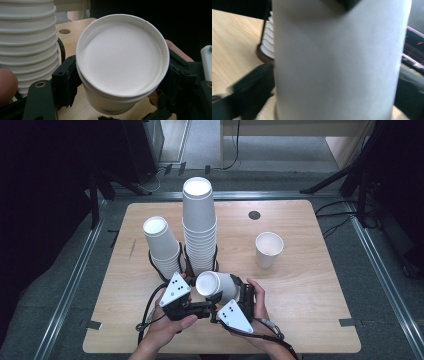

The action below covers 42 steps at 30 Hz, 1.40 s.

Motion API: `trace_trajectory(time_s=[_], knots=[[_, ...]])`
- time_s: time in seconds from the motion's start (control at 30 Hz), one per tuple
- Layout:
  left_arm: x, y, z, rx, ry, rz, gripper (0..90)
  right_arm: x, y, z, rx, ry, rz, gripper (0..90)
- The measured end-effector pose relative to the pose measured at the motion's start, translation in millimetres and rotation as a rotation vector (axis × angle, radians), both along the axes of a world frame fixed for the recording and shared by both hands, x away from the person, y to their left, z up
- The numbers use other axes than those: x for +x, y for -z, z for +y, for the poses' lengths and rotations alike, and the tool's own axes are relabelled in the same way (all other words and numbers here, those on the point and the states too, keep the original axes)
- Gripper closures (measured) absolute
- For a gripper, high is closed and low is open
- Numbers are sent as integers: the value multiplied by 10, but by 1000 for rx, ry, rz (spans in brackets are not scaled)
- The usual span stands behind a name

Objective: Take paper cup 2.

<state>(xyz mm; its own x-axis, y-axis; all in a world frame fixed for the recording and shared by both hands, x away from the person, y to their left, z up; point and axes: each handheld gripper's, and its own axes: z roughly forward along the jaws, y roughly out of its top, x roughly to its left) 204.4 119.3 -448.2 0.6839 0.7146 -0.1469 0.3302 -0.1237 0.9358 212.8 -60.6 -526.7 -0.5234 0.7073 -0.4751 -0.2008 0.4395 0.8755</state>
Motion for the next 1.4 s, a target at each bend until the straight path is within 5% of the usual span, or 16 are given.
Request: trace_trajectory(time_s=[0.23, 0.4, 0.8, 1.03, 1.2, 1.4], knots=[[34, 3, 37, -21, 18, 43, 216, -6, 17, -21, -61, 6, -57, 141], [63, 5, 20, -6, 52, 89, 86, -5, 11, -33, -160, 24, -147, 142], [80, 19, -3, 37, 51, 131, 175, -57, 51, -2, -326, 7, -329, 139], [67, 26, -5, 67, 56, 123, 194, -61, 84, 1, -371, 11, -356, 124], [50, 10, 3, 61, 59, 100, 218, -55, 50, 9, -340, 10, -338, 79], [66, -10, 77, 32, 6, 64, 225, -74, -32, -29, -292, 2, -291, 8]])
